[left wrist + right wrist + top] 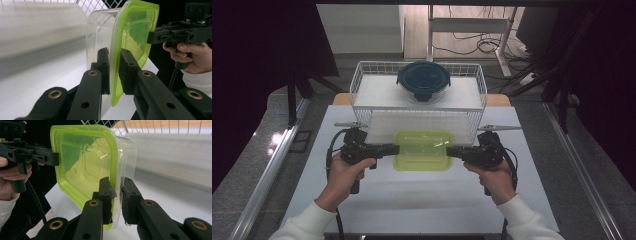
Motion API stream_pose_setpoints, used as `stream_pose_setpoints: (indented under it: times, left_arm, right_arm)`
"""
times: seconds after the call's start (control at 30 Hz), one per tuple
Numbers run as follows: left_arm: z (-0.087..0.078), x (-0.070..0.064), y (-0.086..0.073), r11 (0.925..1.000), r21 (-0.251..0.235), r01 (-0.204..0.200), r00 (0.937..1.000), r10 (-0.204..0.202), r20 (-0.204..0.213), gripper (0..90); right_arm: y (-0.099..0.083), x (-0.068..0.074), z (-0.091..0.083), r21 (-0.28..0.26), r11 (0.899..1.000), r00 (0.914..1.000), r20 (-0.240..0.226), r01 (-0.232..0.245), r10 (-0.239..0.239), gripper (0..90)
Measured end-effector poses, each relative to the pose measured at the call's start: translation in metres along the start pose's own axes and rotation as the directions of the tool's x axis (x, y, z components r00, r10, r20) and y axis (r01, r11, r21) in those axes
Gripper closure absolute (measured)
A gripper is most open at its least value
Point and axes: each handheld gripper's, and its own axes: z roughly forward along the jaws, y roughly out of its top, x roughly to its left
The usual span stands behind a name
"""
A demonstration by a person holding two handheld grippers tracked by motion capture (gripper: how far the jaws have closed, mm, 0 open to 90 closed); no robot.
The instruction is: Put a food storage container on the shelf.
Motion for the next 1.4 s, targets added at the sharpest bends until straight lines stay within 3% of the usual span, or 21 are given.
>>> stream_pose_setpoints:
  times: [0.33, 0.7, 1.1, 1.4]
  left_arm:
    - [-0.012, -0.007, 0.029, 0.9994, -0.029, -0.017, 0.9998, 0.017, 0.005, 80.3]
    - [-0.020, -0.012, 0.067, 0.9965, -0.060, -0.059, 0.9982, 0.060, 0.010, 80.3]
    - [-0.027, -0.014, 0.110, 0.9946, -0.086, -0.059, 0.9970, 0.063, 0.046, 80.3]
    - [-0.028, -0.003, 0.141, 0.9963, -0.081, -0.028, 0.9966, 0.034, 0.075, 80.2]
  right_arm:
    - [0.033, 0.014, -0.012, -0.037, 0.997, 0.9977, 0.019, 0.066, -0.066, 78.6]
    - [0.070, 0.022, -0.023, -0.067, 0.994, 0.9954, 0.039, 0.090, -0.088, 78.8]
    - [0.113, 0.028, -0.036, -0.105, 0.989, 0.9935, 0.049, 0.108, -0.103, 79.0]
    - [0.145, 0.024, -0.034, -0.120, 0.989, 0.9957, 0.039, 0.088, -0.084, 79.2]
